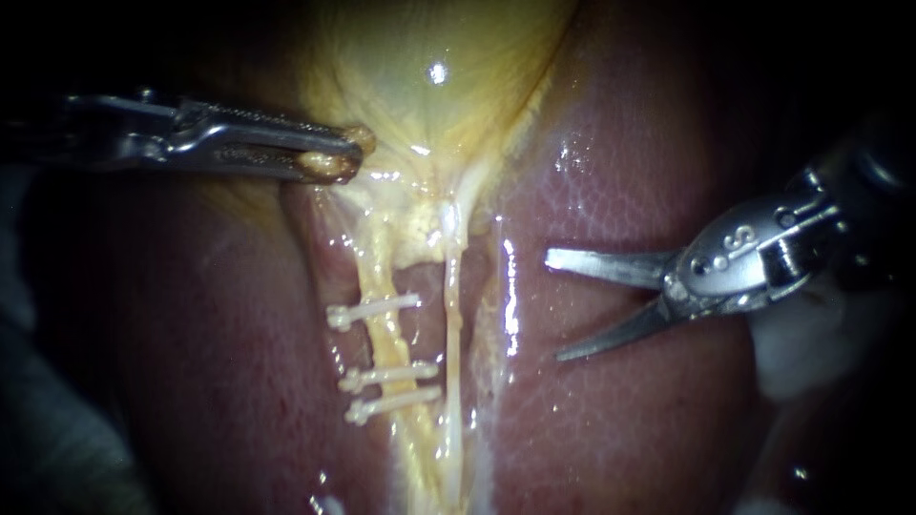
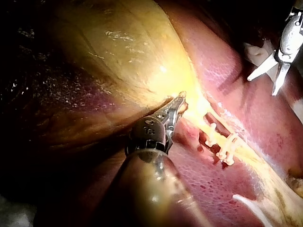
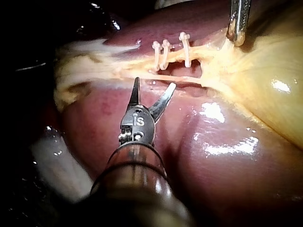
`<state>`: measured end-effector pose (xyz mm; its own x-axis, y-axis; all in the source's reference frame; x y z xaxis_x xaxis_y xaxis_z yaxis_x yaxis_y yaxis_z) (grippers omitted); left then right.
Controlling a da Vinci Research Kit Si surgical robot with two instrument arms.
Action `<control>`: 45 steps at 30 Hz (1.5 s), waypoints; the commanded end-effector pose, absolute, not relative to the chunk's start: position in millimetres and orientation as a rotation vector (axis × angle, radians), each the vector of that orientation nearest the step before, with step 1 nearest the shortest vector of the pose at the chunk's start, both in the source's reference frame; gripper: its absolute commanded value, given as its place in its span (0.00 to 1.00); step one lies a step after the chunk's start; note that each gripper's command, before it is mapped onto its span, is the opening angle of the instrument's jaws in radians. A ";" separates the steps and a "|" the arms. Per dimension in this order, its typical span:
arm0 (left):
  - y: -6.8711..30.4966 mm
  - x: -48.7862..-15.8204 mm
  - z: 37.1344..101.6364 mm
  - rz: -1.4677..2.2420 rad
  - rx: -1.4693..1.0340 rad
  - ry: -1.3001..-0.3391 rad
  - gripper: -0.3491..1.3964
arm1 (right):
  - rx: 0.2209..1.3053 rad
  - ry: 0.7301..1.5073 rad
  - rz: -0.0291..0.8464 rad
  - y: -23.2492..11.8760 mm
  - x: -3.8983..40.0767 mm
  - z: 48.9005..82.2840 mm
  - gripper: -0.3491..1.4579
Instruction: Go to the cutting position left tube
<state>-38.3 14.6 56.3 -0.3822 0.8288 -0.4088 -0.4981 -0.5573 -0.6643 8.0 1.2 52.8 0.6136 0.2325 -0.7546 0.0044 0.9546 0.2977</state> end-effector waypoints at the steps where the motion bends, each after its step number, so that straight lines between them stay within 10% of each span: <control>1: 14.8 -38.0 55.8 2.012 -0.932 -0.565 0.00 | 0.286 0.905 0.133 1.2 8.0 52.8 0.99; 18: 16.3 -35.2 50.4 1.983 -0.932 -0.552 0.00 | 0.347 0.943 0.103 0.1 10.8 54.3 0.99; 45: 16.5 -35.2 50.6 1.983 -0.932 -0.553 0.00 | 0.953 1.149 0.330 -0.2 16.7 63.2 0.99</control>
<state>-35.2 16.5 50.6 -0.3572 0.8423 -0.4036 -0.5129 -0.5381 -0.6689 17.0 0.0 63.4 0.4137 0.6687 -0.6179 0.2375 0.5759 0.7823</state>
